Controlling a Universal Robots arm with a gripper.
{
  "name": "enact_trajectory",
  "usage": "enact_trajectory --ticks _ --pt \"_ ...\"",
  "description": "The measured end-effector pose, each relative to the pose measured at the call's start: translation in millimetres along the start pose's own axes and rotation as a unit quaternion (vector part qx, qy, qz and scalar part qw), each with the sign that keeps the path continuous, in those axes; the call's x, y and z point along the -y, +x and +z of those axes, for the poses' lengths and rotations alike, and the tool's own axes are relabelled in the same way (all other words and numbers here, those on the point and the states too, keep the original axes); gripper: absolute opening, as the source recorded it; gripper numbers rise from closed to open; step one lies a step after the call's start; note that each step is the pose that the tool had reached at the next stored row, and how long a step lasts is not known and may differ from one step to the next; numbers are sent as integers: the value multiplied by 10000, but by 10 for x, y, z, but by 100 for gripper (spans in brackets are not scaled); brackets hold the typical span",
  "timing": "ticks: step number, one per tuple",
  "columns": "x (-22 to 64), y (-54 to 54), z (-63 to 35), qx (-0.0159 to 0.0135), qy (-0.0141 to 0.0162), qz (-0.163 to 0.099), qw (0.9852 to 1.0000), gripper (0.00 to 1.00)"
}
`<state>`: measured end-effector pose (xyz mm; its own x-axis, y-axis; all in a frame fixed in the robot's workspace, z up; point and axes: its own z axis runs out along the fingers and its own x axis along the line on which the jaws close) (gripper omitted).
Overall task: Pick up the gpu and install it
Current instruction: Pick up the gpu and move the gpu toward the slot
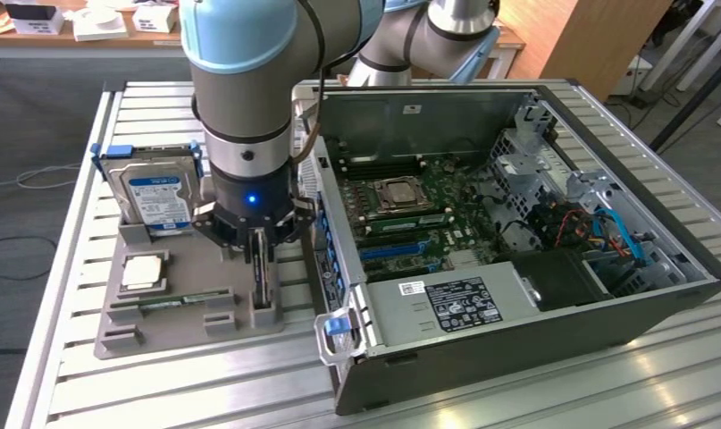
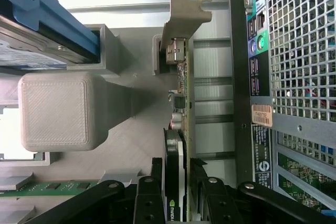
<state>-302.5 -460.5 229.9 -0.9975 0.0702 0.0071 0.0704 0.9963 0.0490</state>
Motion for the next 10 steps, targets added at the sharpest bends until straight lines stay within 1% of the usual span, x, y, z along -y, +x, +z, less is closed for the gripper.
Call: enact_trajectory --ticks 10 --pt "1 7 30 2 -1 0 10000 35"
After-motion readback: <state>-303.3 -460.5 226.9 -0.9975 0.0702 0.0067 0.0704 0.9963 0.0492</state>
